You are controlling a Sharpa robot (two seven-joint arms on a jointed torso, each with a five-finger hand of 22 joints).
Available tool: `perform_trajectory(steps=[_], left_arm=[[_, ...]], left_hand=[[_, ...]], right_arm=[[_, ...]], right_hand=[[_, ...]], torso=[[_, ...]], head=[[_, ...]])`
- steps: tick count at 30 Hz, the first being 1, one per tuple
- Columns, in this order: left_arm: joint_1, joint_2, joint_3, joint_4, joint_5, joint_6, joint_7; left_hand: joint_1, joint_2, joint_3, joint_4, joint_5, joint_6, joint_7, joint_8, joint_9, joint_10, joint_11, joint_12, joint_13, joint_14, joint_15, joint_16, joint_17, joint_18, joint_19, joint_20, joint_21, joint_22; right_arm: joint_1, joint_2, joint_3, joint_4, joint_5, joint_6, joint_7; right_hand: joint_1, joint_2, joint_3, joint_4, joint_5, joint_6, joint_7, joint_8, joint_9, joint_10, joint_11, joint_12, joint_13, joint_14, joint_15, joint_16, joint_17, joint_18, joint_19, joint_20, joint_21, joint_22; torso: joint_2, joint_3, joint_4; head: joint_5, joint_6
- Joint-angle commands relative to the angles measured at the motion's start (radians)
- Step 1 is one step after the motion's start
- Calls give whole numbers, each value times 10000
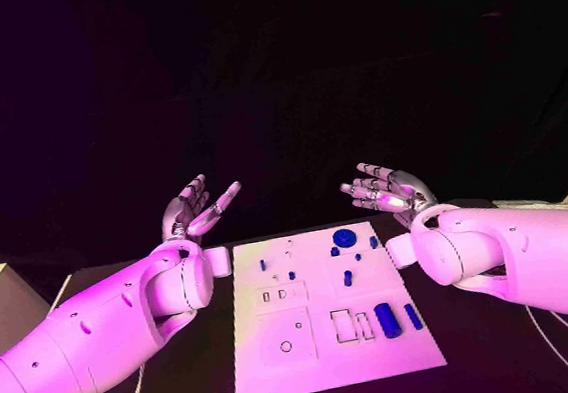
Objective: Assemble the parts on the task board
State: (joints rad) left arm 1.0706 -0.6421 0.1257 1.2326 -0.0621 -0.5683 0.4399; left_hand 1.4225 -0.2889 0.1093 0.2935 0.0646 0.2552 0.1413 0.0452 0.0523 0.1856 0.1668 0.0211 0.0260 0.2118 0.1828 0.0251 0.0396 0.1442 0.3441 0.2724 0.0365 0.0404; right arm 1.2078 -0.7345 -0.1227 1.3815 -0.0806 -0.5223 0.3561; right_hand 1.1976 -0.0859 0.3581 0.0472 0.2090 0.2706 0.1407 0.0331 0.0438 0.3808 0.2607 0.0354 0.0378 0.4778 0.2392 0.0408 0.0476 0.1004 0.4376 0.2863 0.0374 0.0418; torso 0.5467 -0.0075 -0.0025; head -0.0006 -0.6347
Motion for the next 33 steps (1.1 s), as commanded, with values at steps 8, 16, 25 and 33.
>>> perform_trajectory(steps=[8, 16, 25, 33], left_arm=[[0, -334, 29, 107, -610, 1586, -321], [4, -906, 28, 742, -1134, 1911, -522], [8, -1652, 203, 1837, -1593, 2125, -695], [5, -2319, 439, 2910, -1568, 2255, -734]], left_hand=[[463, 232, 262, 75, -1, 968, 1050, 329, 196, 1325, 475, 300, 155, 1187, 266, 329, 213, 185, 824, 211, 234, 126], [682, 1400, 1353, -32, -147, 5180, 869, 1622, 983, 6956, 450, 1053, 411, 6616, -85, 1898, 1149, 416, 5266, 55, 1558, 536], [1004, 1340, 1910, -146, -123, 6308, 725, 1982, 1146, 8632, -52, 1102, 462, 8195, -666, 2618, 1946, 405, 6696, -532, 2180, 674], [1085, 1154, 2213, -153, -125, 6358, 718, 1861, 1147, 8821, -95, 746, 426, 8624, -815, 3118, 2530, 389, 7155, -738, 2540, 805]], right_arm=[[285, -94, -140, -733, -3843, 1080, -267], [513, -109, -133, -1224, -6717, 815, -437], [865, -275, -110, -1130, -9650, 1668, -1498], [1113, -384, -92, -874, -11614, 1448, -2382]], right_hand=[[1642, -175, 258, -720, -531, 4212, 1127, 1076, 672, 4636, -385, 489, 283, 4100, -495, 771, 464, 727, 3759, 14, 412, 255], [1819, -503, 1009, -908, -566, 6260, 772, 1472, 868, 6514, -889, 347, 245, 5847, -1102, 1170, 625, 843, 5888, -523, 692, 282], [1849, -745, 1158, -1015, -621, 7208, 415, 1619, 963, 7817, -1447, 354, 278, 8613, -2097, 2288, 1417, 834, 8704, -1666, 2050, 810], [1245, -1347, 1989, -699, 512, 7696, 129, 1403, 1158, 8587, -1788, 275, 329, 10126, -2543, 8392, 6567, 239, 10457, -2336, 7630, 5898]], torso=[[117, 2, -34], [345, 36, 30], [744, 4, 229], [1100, -46, 375]], head=[[-133, -156], [-230, -144], [-430, -52], [-647, 77]])
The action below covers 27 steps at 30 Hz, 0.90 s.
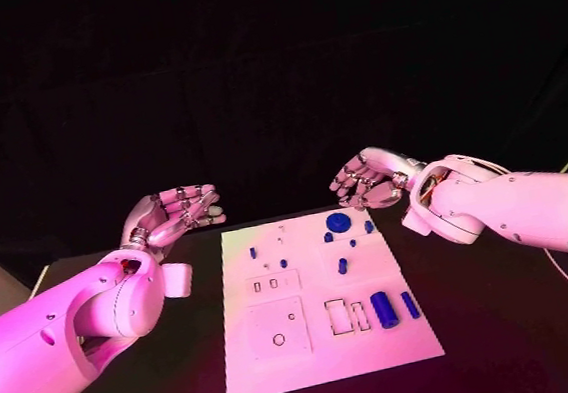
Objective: Assemble the parts on the task board
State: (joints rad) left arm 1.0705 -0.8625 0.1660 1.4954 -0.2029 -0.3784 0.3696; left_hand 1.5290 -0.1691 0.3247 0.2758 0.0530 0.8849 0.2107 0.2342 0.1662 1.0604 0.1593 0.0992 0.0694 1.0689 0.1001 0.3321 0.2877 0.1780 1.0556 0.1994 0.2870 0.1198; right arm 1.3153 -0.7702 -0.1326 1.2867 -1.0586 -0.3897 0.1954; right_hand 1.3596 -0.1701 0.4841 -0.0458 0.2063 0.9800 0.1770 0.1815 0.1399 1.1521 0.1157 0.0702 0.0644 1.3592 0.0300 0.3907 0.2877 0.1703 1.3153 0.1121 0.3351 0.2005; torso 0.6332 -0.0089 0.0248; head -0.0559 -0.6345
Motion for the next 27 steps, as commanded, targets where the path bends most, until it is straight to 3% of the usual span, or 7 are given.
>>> perform_trajectory(steps=[1, 4, 9, 16, 20, 27], left_arm=[[6, -202, 57, 423, -125, 359, -28], [4, -399, 97, 759, -19, 352, -18], [-5, -670, 181, 1330, 130, 376, 16], [-17, -880, 277, 1718, -68, 402, 27], [-20, -962, 321, 1833, -191, 381, 23], [-22, -1026, 366, 1950, -250, 367, -7]], left_hand=[[19, -45, 59, 25, -8, 62, 24, -30, 8, 73, -20, -36, -8, 53, 12, 51, 52, 50, 41, -8, 37, 12], [13, -64, 61, 23, -9, 55, 27, -41, 6, 68, -16, -59, -10, 33, 15, 70, 80, 46, 48, -13, 53, 19], [-29, -129, 115, -18, -7, 77, 17, -128, 12, 127, -33, -262, -1, -92, -32, 597, 570, 30, 370, -136, 546, 270], [-80, -163, 159, -88, -6, 111, -6, -285, 38, 103, -71, -340, -3, -586, -134, 2154, 1684, -12, 538, -320, 1947, 1108], [-107, -194, 191, -56, 1, 134, -22, -369, 64, 72, -86, -334, 2, -834, -167, 3145, 2261, 3, 329, -364, 2987, 1776], [-115, -228, 222, -18, -9, 150, -20, -432, 90, 67, -94, -334, 6, -988, -189, 3799, 2576, 18, 10, -345, 3803, 2312]], right_arm=[[57, -27, 8, 104, -2077, 120, -915], [94, 13, 10, 136, -2661, 154, -1302], [124, 203, 12, 17, -3768, 483, -2076], [129, 379, 11, -84, -4782, 926, -2992], [126, 442, 11, -92, -5076, 1078, -3337], [125, 563, 12, -210, -5294, 1220, -3581]], right_hand=[[-404, -539, 843, 277, 507, 611, -248, -88, 258, 904, -376, -77, 69, 1476, -485, 6274, 5608, -627, 1809, -584, 5841, 5642], [-475, -701, 994, 363, 457, 548, -242, -125, 402, 885, -386, -81, 68, 1567, -407, 8395, 7835, -844, 1886, -604, 7615, 7642], [-539, -811, 1085, 452, 445, 488, -222, -141, 589, 883, -343, -76, 73, 1552, -387, 9377, 8790, -940, 1816, -541, 8617, 8776], [-752, -1059, 943, 553, 269, 468, -272, -141, 678, 623, -334, -94, 54, 1510, -386, 9525, 8851, -942, 1761, -464, 8825, 9008], [-827, -1129, 846, 596, 185, 410, -327, -166, 704, 504, -355, -94, 60, 1506, -402, 9599, 8896, -913, 1743, -445, 8825, 8986], [-839, -1146, 796, 604, 168, 401, -342, -168, 722, 441, -360, -95, 64, 1499, -406, 9616, 8890, -906, 1735, -432, 8845, 9008]], torso=[[269, -33, 116], [378, -38, 171], [560, -101, 300], [711, -153, 462], [775, -163, 505], [841, -181, 519]], head=[[-104, 94], [-143, 101], [-265, 115], [-474, 75], [-483, 89], [-530, 103]])
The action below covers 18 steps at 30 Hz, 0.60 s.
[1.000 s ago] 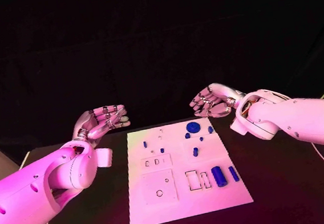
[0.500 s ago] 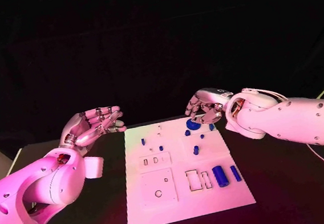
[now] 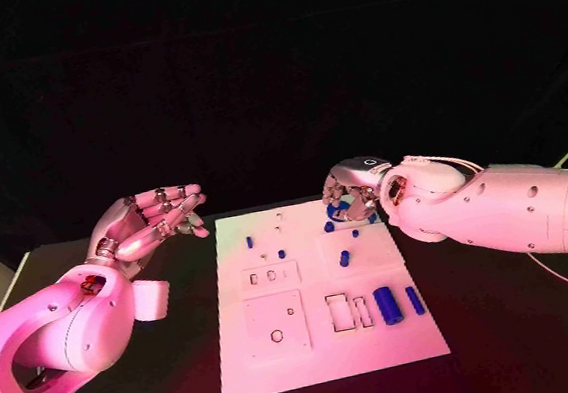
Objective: Assemble the parts on the task board
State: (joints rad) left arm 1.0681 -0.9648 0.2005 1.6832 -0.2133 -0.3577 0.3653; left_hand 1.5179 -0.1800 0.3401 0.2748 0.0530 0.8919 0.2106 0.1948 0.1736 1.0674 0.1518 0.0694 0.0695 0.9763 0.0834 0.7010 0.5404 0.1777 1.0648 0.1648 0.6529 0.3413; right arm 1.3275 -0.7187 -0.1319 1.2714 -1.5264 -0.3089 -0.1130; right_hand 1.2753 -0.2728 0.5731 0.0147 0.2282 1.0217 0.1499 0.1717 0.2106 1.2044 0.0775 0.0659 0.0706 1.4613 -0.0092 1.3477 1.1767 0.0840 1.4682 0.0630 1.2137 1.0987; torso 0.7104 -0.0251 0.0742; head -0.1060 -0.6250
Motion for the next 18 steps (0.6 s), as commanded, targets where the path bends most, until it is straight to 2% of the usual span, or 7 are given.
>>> perform_trajectory(steps=[1, 5, 10, 18], left_arm=[[2, -5, 26, 87, -149, 162, 30], [2, -12, 44, 125, -156, 170, 17], [2, -43, 62, 157, -160, 177, 7], [1, -76, 79, 159, -161, 147, -22]], left_hand=[[-8, -120, 70, -2, -8, 83, -19, -41, 18, -3, -20, -36, 5, -75, -21, 159, 70, 23, -109, 3, 215, 142], [-9, -125, 70, 2, -8, 81, -15, -50, 20, -11, -17, -39, 4, -90, -20, 218, 93, 25, -139, 6, 299, 196], [-16, -130, 66, 9, -9, 81, -13, -56, 22, -15, -16, -39, 4, -111, -18, 265, 111, 26, -173, 10, 371, 243], [-23, -134, 62, 16, -9, 75, -1, -65, 23, -31, -8, -43, 2, -134, -13, 306, 125, 27, -209, 15, 437, 286]], right_arm=[[2, 71, 5, -85, -636, 438, -516], [-16, 193, 0, -227, -718, 531, -576], [-74, 343, -7, -432, -837, 562, -612], [-134, 421, -12, -498, -840, 541, -515]], right_hand=[[3, -119, -94, -1, -51, -16, -71, -70, 15, -82, 22, -51, 2, 478, -14, 46, 0, -43, 206, 59, 59, 26], [0, -124, -123, 2, -56, -23, -80, -72, 24, -116, 18, -51, 4, 478, -15, 67, 19, -42, 203, 66, 79, 50], [10, -107, -147, 6, -54, -32, -88, -74, 36, -162, 15, -50, 7, 477, -19, 86, 25, -45, 209, 75, 134, 118], [37, -65, -144, 12, -17, -10, -84, -60, 57, -178, 18, -38, 16, 476, -19, 106, 29, -41, 208, 85, 156, 142]], torso=[[81, -27, 26], [114, -33, 44], [196, -21, 95], [266, -39, 163]], head=[[-33, -2], [-39, 4], [-71, 17], [-55, 3]])
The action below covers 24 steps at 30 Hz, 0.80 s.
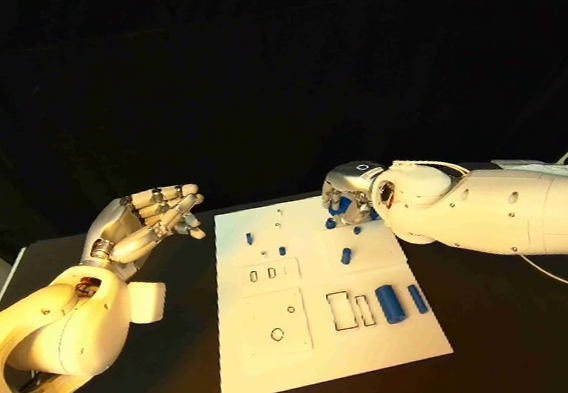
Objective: Assemble the parts on the task board
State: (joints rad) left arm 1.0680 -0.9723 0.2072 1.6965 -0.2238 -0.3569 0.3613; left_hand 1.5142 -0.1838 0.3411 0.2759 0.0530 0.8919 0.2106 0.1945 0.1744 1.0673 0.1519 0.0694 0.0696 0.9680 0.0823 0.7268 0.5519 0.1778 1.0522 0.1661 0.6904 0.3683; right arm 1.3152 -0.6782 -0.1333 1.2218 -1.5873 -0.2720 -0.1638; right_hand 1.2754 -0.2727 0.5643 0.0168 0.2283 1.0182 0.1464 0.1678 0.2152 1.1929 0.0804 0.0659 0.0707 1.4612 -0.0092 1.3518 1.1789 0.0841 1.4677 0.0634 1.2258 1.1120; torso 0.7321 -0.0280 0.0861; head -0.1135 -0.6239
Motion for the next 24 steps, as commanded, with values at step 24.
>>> perform_trajectory(steps=[24], left_arm=[[3, -79, 35, 10, -105, 153, -87]], left_hand=[[67, -77, 92, -13, -9, 65, 11, -85, 18, -58, 5, -44, 0, -140, 10, 104, 20, 28, -191, 14, 213, 117]], right_arm=[[-119, 49, -1, -51, -219, 515, 61]], right_hand=[[147, 76, 51, 11, 34, 271, -7, 127, 155, 95, -1, 5, 88, 470, -4, 162, 31, -35, 197, 140, 156, 153]], torso=[[178, -26, 57]], head=[[20, 29]])
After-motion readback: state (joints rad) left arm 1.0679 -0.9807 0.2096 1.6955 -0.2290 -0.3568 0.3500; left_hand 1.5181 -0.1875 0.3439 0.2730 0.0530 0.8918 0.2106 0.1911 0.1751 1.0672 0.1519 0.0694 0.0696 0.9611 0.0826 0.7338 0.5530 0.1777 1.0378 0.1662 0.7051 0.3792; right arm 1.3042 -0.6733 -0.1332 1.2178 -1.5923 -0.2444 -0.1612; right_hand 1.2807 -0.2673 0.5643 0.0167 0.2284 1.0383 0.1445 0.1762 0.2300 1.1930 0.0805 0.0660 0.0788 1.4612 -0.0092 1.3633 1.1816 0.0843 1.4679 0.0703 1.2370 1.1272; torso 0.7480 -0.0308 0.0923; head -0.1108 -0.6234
